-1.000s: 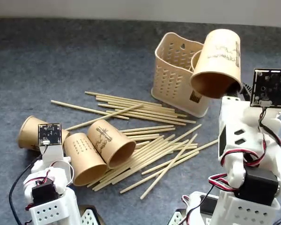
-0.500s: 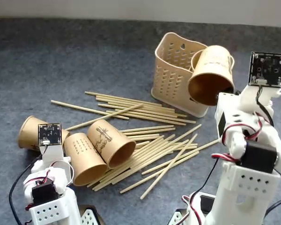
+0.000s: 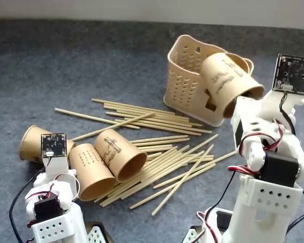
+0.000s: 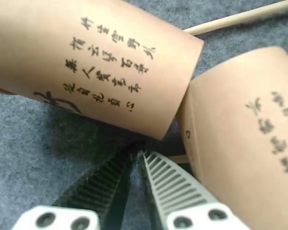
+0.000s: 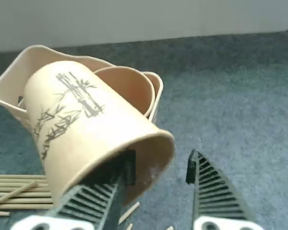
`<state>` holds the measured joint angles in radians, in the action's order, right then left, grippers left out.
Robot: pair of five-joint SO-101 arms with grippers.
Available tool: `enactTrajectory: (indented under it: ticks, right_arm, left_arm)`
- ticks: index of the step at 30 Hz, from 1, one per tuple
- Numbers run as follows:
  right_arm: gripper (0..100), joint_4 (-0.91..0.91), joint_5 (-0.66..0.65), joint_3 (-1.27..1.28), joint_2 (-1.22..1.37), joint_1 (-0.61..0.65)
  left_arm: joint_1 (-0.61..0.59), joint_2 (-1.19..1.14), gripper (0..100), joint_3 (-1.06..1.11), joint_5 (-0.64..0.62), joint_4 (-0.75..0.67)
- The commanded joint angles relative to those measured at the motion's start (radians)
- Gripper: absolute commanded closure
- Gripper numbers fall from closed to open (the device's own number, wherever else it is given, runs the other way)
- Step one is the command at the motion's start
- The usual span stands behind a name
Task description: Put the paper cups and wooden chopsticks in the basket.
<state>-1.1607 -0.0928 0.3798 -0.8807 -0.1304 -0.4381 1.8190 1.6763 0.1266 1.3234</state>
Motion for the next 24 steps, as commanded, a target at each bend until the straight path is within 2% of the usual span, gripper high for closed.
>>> enactTrajectory:
  ticks: [1, 15, 21, 24]
  right_arm:
    - [81.2, 0.127, 0.009, -0.042, -0.008, 0.041]
    - [81.6, 0.245, 0.009, -0.038, 0.012, 0.143]
    - [96.4, 0.242, 0.009, -0.048, 0.137, 0.137]
    - [98.8, 0.240, 0.023, -0.050, 0.171, 0.117]
  left_arm:
    - [0.015, 0.015, 99, 0.019, 0.005, 0.002]
    - [0.015, 0.015, 99, 0.019, 0.005, 0.002]
    - [0.015, 0.015, 99, 0.019, 0.005, 0.002]
    - [0.015, 0.015, 99, 0.019, 0.005, 0.002]
